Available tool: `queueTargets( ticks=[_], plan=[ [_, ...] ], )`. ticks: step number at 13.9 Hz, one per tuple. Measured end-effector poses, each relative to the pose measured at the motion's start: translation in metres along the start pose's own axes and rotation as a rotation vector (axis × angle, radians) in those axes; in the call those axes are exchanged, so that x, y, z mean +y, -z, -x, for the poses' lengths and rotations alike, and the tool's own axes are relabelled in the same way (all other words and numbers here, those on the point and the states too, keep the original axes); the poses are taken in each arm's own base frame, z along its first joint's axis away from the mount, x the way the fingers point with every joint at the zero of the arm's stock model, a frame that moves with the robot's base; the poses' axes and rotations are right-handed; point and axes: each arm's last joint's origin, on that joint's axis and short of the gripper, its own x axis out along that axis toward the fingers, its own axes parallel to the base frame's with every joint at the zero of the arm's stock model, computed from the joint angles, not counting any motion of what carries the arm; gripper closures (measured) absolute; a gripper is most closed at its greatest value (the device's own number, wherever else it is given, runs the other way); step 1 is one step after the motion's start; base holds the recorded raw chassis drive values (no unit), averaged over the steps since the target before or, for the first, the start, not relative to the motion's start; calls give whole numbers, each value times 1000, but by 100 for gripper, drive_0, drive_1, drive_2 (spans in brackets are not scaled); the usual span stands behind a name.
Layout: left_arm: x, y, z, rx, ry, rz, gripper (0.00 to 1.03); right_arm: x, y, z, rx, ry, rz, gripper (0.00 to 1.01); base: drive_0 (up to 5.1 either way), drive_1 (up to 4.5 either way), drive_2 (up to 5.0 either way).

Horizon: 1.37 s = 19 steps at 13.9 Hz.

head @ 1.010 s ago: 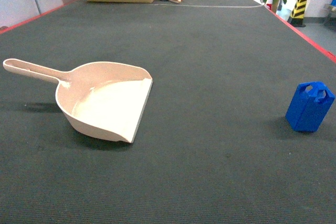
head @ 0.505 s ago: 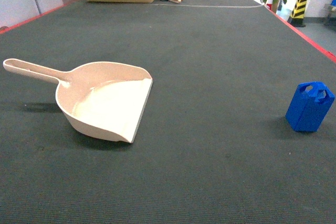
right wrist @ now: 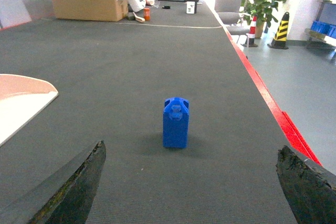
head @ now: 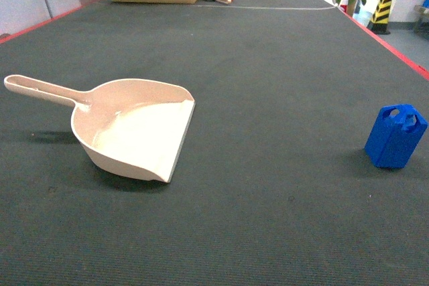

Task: Place part in tray to right shelf

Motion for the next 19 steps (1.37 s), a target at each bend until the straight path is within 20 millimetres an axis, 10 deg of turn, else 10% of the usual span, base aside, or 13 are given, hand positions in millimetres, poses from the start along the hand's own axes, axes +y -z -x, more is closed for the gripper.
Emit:
queueTargets(
  ticks=[19],
  plan=[
    [0, 0, 0, 0, 0, 0, 5, 0, 0, 0, 0, 0, 0, 3, 0, 0, 0]
  ],
)
